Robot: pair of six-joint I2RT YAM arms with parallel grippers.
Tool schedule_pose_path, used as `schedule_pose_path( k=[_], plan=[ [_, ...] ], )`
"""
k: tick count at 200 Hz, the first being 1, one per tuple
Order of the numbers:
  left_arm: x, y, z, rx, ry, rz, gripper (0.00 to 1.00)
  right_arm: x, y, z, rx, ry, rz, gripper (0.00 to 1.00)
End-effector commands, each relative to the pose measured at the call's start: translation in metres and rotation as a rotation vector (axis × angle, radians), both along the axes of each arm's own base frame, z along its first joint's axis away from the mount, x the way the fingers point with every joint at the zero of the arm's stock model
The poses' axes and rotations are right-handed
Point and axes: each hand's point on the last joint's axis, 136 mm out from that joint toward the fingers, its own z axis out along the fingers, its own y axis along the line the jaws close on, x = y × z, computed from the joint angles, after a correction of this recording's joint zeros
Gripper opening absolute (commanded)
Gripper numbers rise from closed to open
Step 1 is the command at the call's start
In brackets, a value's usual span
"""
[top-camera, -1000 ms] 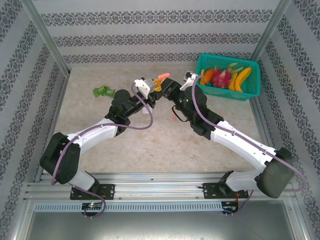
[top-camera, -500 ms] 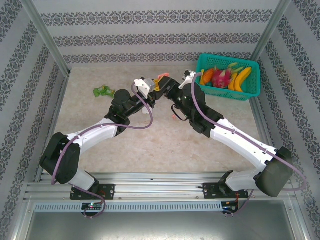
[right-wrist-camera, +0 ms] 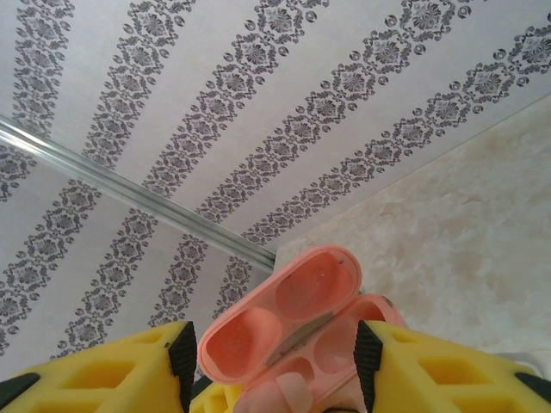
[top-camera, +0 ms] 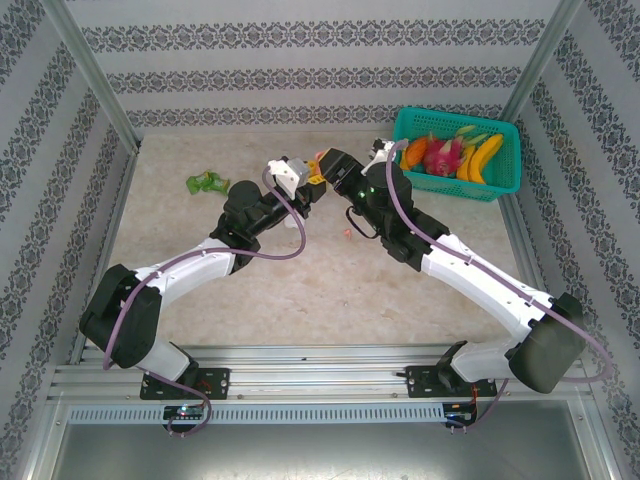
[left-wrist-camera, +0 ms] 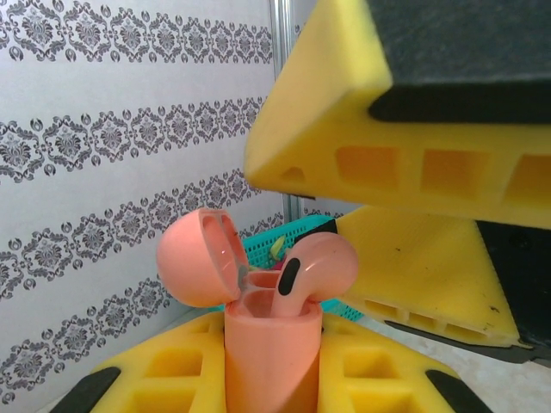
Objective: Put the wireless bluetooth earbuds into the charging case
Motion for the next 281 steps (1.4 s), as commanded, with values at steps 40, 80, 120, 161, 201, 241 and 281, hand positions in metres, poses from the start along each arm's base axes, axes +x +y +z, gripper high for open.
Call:
schedule_pose_path(
  k=[40, 80, 120, 161, 201, 241, 281],
  plan=[
    [-0.017, 0.003, 0.037, -0.098, -0.109, -0.019, 0.00, -0.006, -0.010, -0.009, -0.023, 0.059, 0.017, 0.57],
    [-0.020, 0.003, 0.029, -0.081, -0.095, -0.037, 0.00, -0.031, -0.016, -0.017, -0.060, 0.138, 0.113, 0.55],
    [-0.023, 0.001, 0.020, -0.066, -0.061, -0.113, 0.00, -0.062, -0.020, -0.026, -0.101, 0.192, 0.230, 0.48],
    [-0.016, 0.007, 0.004, -0.090, 0.000, -0.080, 0.00, -0.062, -0.044, -0.056, -0.120, 0.246, 0.142, 0.46],
    [-0.011, 0.035, -0.017, -0.083, 0.063, 0.022, 0.00, -0.056, -0.087, -0.151, -0.195, 0.445, -0.049, 0.48],
    [-0.020, 0.052, -0.038, -0.080, 0.126, 0.044, 0.00, -0.055, -0.096, -0.208, -0.319, 0.573, -0.085, 0.49],
    [-0.028, 0.058, -0.047, -0.073, 0.147, 0.049, 0.00, -0.040, -0.087, -0.243, -0.458, 0.659, -0.024, 0.50]
  ],
)
